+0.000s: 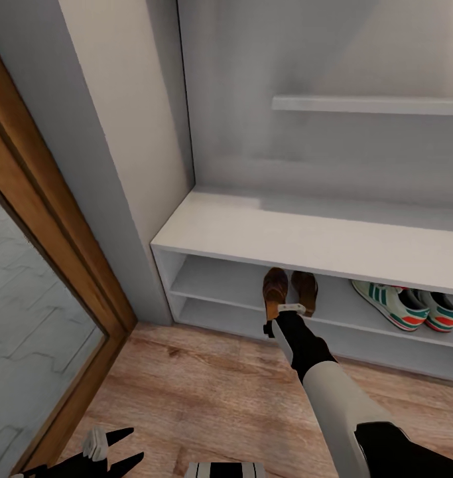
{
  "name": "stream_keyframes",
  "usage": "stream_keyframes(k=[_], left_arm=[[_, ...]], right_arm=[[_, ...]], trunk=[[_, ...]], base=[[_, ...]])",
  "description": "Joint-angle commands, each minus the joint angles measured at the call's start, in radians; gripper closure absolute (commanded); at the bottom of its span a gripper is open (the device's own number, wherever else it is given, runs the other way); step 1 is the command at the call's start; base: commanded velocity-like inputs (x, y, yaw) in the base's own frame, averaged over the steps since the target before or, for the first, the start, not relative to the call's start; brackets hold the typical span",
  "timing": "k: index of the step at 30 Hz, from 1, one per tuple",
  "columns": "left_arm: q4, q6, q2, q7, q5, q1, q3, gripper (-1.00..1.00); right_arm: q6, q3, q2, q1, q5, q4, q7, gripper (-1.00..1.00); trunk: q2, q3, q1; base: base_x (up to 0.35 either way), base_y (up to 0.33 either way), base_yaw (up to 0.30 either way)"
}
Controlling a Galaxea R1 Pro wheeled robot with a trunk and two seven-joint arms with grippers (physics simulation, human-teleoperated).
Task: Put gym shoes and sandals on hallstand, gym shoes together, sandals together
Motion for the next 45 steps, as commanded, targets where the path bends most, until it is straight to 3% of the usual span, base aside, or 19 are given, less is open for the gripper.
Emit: stream_keyframes(k=[1, 45], left_arm=[[0.001, -0.006, 0.000, -0.003, 0.001, -0.001, 0.001, -1.00], [0.001, -0.006, -0.001, 0.001, -0.011, -0.002, 0.002, -1.00]], right_arm=[[0.005, -0.002, 0.001, 0.000, 0.003, -0.001, -0.002, 1.00], [0.005, -0.003, 0.001, 0.000, 0.003, -0.001, -0.002, 1.00]], trunk=[[0.000, -0.001, 0.000], [0.000, -0.001, 0.000]], base=[[0.084, 0.000, 0.000], [0.088, 0.004, -0.026]])
